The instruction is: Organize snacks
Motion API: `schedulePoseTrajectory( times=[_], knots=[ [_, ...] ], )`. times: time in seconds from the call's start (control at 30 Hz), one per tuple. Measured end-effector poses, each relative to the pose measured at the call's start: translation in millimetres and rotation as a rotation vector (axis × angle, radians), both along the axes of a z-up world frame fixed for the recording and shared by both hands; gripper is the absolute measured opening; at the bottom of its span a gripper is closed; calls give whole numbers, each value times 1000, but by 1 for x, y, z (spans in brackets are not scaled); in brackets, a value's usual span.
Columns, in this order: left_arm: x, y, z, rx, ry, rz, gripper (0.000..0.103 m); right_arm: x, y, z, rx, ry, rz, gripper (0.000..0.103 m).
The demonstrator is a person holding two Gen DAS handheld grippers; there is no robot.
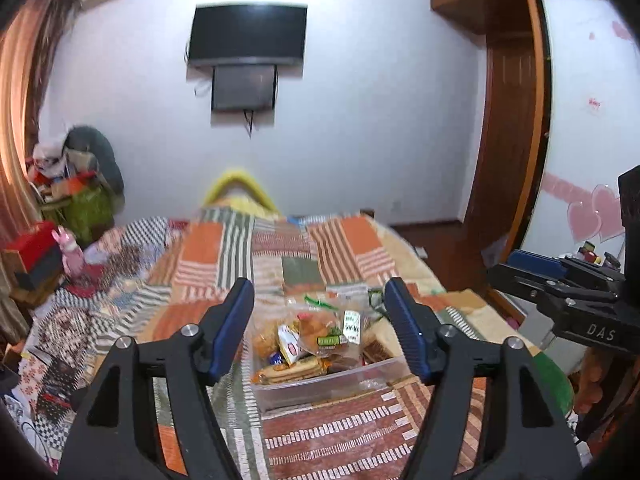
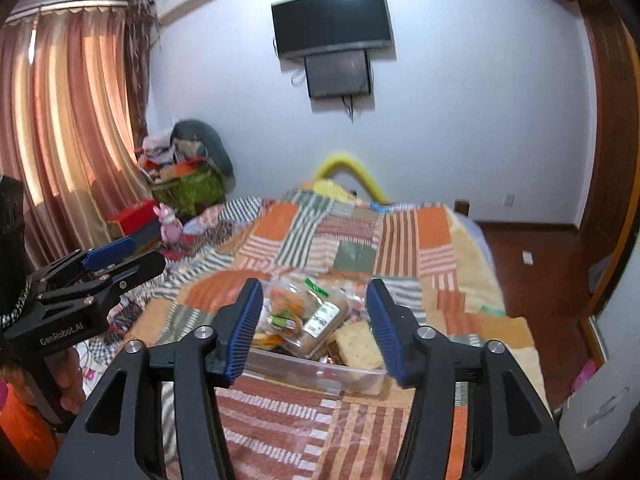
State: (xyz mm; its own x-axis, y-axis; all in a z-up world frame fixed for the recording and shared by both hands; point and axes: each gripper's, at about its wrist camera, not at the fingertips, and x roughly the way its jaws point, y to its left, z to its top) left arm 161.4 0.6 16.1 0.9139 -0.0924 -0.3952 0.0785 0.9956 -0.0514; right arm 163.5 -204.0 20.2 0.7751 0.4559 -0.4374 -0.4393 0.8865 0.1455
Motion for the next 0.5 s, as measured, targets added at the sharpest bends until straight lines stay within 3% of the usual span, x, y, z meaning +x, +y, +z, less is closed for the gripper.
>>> schedulePoseTrajectory(
  times=[0.07, 0.3, 0.5],
  knots=[
    [-20, -1, 9, 2, -40, -2, 73, -12, -1, 6, 19, -27, -16, 60],
    [-62, 0, 21, -8, -126, 14, 97, -40, 6, 8, 31, -82, -52, 80],
    [-76, 2, 17, -16, -133, 26, 102, -48, 12, 5, 33, -94, -82, 94]
  ],
)
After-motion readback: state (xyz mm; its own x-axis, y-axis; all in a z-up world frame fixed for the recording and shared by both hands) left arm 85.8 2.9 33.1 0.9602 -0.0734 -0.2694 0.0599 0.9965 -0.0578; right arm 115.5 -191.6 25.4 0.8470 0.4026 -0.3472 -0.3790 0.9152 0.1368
